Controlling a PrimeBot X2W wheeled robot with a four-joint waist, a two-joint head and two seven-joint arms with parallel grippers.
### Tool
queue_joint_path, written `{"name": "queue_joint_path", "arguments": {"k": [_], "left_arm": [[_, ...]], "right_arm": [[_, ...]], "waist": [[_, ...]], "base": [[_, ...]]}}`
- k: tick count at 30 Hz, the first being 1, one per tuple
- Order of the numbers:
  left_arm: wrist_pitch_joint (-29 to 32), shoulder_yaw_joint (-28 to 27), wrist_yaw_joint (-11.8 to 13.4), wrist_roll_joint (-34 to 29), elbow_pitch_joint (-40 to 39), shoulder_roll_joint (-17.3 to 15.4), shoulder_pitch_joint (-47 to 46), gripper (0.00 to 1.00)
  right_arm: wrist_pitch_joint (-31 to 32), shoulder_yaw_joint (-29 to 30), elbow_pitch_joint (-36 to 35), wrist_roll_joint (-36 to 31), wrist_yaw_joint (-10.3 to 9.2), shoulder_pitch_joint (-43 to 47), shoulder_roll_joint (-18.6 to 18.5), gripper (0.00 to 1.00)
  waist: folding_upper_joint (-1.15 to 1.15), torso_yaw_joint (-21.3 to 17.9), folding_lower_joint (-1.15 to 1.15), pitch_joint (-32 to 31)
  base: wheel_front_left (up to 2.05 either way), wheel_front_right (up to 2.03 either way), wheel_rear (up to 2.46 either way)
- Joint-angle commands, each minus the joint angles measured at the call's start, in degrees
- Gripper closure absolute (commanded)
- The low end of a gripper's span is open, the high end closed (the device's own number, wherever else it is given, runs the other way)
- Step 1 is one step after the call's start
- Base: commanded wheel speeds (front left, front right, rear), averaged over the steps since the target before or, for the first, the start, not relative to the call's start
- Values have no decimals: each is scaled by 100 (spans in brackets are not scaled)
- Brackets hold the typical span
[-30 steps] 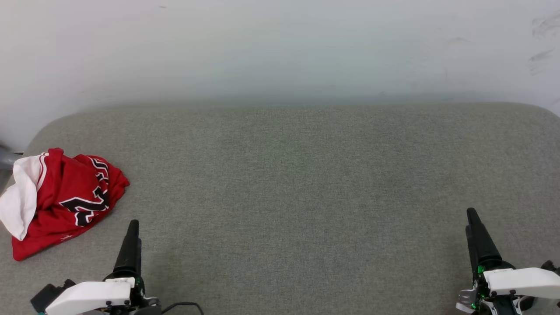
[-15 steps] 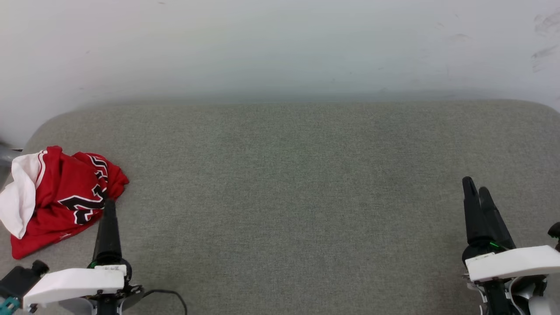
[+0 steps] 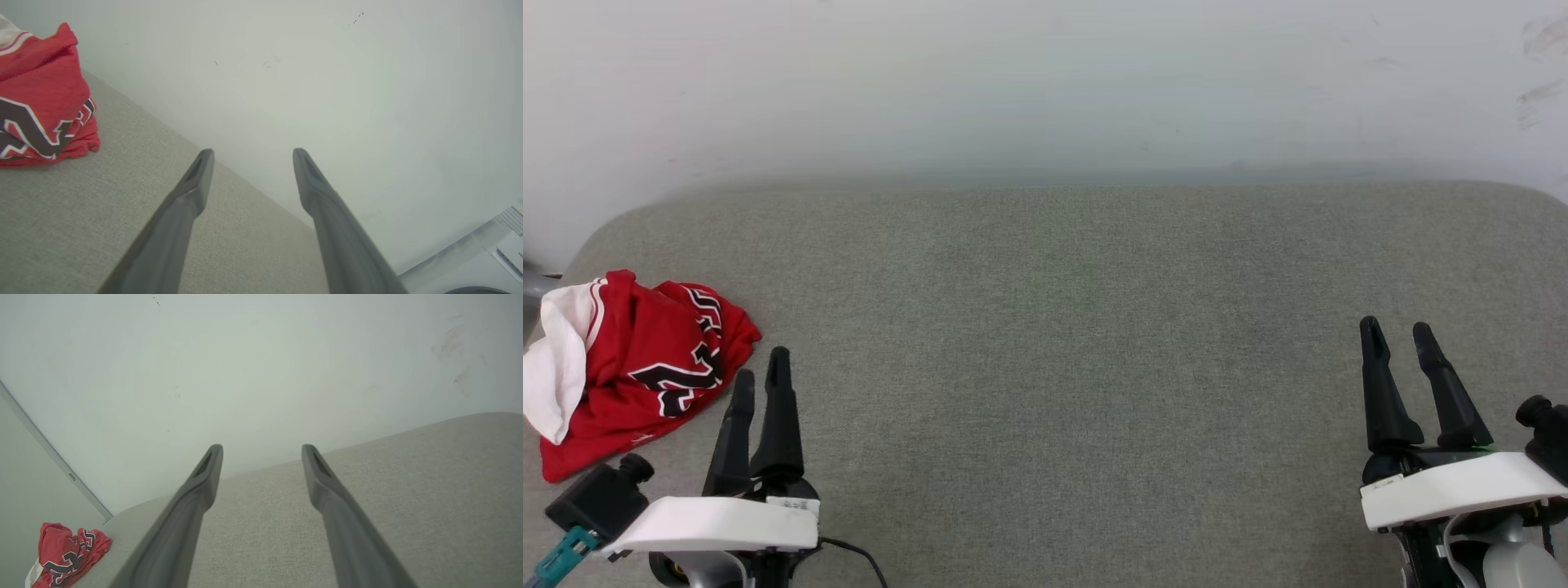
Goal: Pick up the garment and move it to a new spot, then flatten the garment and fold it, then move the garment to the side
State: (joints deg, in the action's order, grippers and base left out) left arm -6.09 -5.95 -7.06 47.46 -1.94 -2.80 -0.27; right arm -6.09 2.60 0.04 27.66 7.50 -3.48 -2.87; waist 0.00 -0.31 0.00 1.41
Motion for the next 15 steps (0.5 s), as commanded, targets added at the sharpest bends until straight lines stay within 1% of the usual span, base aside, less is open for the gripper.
{"name": "queue_joint_path", "arguments": {"k": [1,4,8,15], "left_arm": [[-46,58,-33,-186,-125,-9,-15,0],[-98,221,-15,-632,-223,-10,24,0],[-162,405,153,-1207,-360,-10,37,0],[-270,803,230,-2079,-380,-13,81,0]], "right_arm": [[-44,-20,-113,-176,-1,-71,-5,0],[-96,-26,-146,-460,-1,-48,-5,0],[-165,-7,-107,-830,-1,-14,-5,0],[-269,28,18,-1448,-1,29,-4,0]], "waist": [[0,-1,0,3],[0,-7,0,17],[0,-10,0,33],[0,-28,0,55]], "base": [[0,0,0],[0,0,0],[0,0,0],[0,0,0]]}}
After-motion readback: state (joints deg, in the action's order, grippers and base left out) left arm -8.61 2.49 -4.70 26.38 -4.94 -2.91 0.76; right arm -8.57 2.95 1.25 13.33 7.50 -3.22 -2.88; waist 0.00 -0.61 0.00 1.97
